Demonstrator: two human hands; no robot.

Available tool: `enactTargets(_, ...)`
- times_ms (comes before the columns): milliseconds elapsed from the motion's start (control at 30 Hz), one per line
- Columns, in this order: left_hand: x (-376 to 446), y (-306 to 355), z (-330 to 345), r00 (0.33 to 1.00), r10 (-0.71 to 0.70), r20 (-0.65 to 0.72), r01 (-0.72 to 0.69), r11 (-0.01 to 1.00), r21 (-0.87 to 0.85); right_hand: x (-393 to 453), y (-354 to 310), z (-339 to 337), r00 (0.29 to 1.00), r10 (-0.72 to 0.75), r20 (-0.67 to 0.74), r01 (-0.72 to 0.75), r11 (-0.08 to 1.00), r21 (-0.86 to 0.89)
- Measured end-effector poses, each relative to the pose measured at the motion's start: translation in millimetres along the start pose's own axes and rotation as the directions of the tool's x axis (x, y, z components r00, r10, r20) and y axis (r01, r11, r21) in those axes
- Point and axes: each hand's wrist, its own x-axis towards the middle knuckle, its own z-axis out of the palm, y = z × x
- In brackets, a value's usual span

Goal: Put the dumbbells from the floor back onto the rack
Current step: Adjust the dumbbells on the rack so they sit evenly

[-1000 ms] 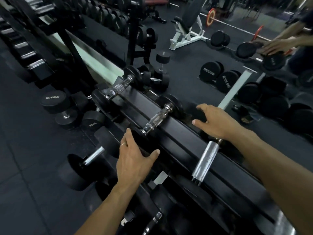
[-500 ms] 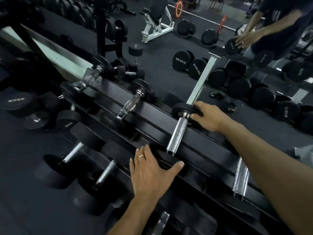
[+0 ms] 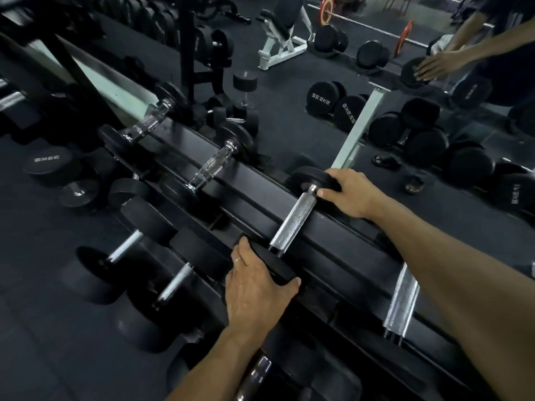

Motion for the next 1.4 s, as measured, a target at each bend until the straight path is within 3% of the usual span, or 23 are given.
enactTargets(367, 1.1, -3.7, 2.0, 1.000, 0.024, -0.002, -0.024, 1.000, 0.009, -5.0, 1.4, 4.4, 0.998, 0.056, -0.031, -0.056, 0.998, -0.017)
enactTargets(567, 0.9, -12.2, -4.0, 0.993, 0.071, 0.091, -0.056, 0.985, -0.161, -26.2, 0.4, 0.5, 0.988, 0.155, 0.011, -0.152, 0.975, -0.161)
enactTargets(767, -24.8, -6.9, -6.7, 0.992, 0.117, 0.057, -0.107, 0.983, -0.146, -70.5, 0.5, -21.1, 0.992, 0.129, -0.002, -0.124, 0.950, -0.288)
enactTargets(1133, -119.9, 54.0, 55.4, 0.981, 0.190, -0.029, -0.192, 0.976, -0.100, -147.2, 64.4, -57.5, 0.997, 0.065, -0.047, -0.075, 0.962, -0.262)
enactTargets(1400, -147.7, 100.7, 100.5, 0.995, 0.049, 0.089, -0.040, 0.994, -0.106, -163.8, 106.5, -62.8, 0.990, 0.143, -0.019, -0.144, 0.981, -0.128)
